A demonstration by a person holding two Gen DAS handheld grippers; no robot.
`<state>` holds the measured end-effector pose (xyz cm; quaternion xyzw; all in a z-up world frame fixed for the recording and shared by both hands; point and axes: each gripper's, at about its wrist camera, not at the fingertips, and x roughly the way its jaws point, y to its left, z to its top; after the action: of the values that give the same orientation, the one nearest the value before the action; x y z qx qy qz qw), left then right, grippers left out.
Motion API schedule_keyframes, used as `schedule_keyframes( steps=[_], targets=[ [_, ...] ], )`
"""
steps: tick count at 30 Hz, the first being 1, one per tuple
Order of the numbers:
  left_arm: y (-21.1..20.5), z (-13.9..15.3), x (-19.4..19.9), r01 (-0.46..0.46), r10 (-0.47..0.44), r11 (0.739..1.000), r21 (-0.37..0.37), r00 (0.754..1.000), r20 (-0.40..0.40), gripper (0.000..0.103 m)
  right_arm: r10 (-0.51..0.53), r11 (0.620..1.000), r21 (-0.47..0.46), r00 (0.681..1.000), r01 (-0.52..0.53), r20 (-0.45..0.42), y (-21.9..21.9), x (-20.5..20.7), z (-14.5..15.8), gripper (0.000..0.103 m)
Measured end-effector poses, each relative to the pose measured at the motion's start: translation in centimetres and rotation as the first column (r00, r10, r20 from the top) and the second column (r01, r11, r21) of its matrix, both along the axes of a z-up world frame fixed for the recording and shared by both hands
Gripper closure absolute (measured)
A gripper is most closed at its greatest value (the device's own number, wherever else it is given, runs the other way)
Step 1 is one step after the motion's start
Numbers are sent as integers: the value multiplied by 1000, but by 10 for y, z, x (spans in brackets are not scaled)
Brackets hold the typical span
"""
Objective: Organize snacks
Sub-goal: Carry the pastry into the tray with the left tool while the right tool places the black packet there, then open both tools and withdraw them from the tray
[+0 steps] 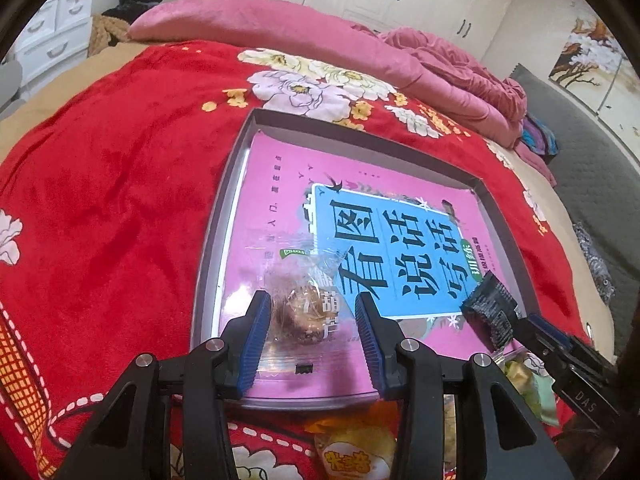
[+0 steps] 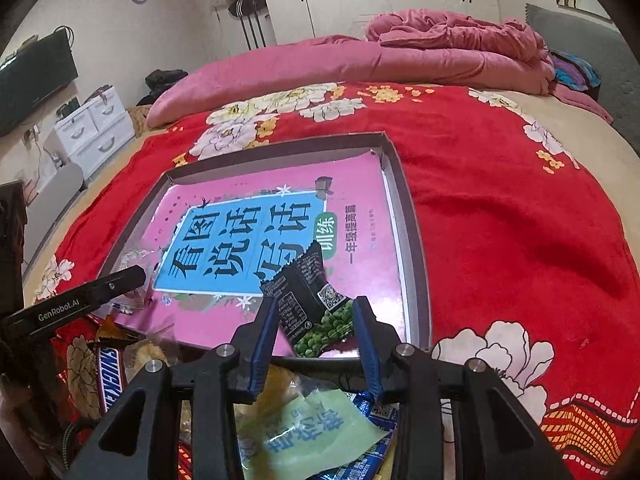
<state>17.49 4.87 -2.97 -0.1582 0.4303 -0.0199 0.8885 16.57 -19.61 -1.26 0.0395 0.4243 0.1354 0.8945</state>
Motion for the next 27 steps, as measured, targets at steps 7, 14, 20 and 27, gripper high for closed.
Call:
schedule_keyframes(
  steps=[7,14,20,27],
  targets=[
    [2,0,1,-2,2,1000,-6,1000,-2,57,-8,1000,5,1000,8,-10,-1,1,-2,61],
    [3,0,1,-3,3,1000,-5,1000,2,50,-17,1000,13,1000,17,-7,-2,-1,-1,54],
    [4,3,2,-9,9,1000,-8,1000,16,46,-15,1000,14,1000,15,-3,-2,-1,0,50],
    [13,15,-4,-22,24,999,-24,997,74,41,-21,999,26,1000,20,13,-4,-2,3,46]
  ],
)
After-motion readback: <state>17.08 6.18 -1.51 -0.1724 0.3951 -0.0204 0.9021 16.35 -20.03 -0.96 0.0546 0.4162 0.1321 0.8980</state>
